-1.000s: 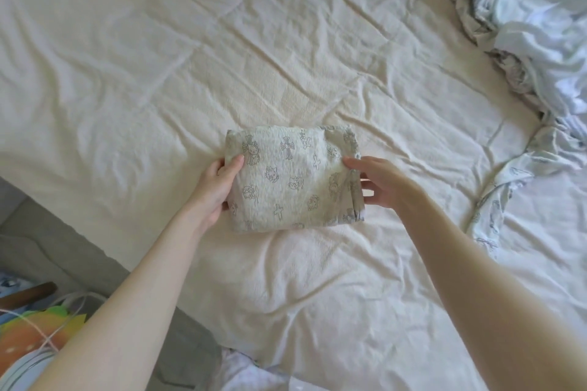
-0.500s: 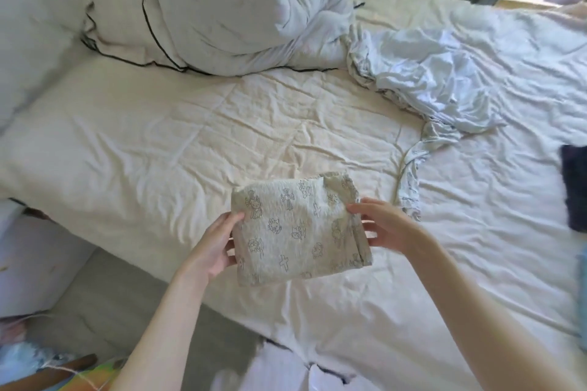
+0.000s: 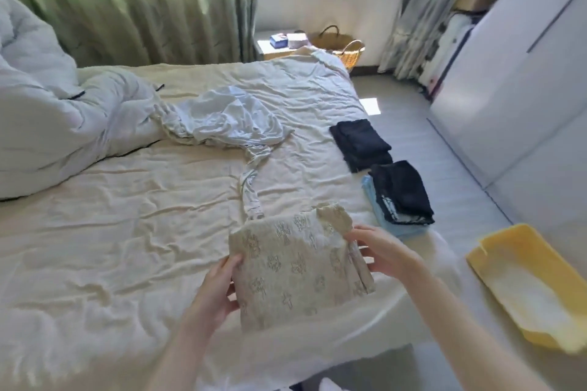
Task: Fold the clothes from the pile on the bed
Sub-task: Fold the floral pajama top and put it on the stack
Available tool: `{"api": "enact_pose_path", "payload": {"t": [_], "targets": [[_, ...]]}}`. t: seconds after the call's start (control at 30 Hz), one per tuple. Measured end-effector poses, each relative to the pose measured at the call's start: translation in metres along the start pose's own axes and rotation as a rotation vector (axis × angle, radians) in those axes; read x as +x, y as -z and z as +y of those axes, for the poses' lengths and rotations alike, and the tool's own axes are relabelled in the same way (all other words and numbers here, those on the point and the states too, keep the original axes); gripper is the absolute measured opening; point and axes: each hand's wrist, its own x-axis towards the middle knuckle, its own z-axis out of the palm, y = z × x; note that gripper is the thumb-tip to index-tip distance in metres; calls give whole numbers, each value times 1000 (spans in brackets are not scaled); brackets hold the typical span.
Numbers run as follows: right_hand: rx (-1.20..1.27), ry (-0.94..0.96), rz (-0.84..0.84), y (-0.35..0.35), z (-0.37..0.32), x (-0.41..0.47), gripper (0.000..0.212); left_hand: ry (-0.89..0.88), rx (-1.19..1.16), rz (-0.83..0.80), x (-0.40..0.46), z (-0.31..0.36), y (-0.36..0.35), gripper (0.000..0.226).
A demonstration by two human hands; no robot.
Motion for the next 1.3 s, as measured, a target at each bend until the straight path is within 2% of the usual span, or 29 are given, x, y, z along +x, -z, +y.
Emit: {"api": "enact_pose_path", "payload": {"t": [0.17,0.43,0.63,0.8,0.93,1.0,1.1,1.23,1.3], "targets": [[138,-48,225,57,38,-33,10,7,168,-161,16,5,-72,15],[253,-58,327,129,57,-33,12,18,284,-284,32,8,-152,21],[245,-41,259,210,16,27,13,-19,304,-221,80,33,-232,23],[232,-16,189,297,-45,112,11,-91,254,-76,149,62,-320,26],[349,-62,144,339,-79,182,8,-190,309,40,225,99,-375,36],[464,-93,129,346,-92,217,8,-291,386,95,269,127,-396,37],[707,-135,75,339,-109,270,20,-499,638,136,336,181,-422,34],[1019,-135,45,321,-129,333,12,-658,1001,69,418,247,-459,33],[1134,-115,26,317,-133,362,15,-722,1138,28,456,266,-479,38]]}}
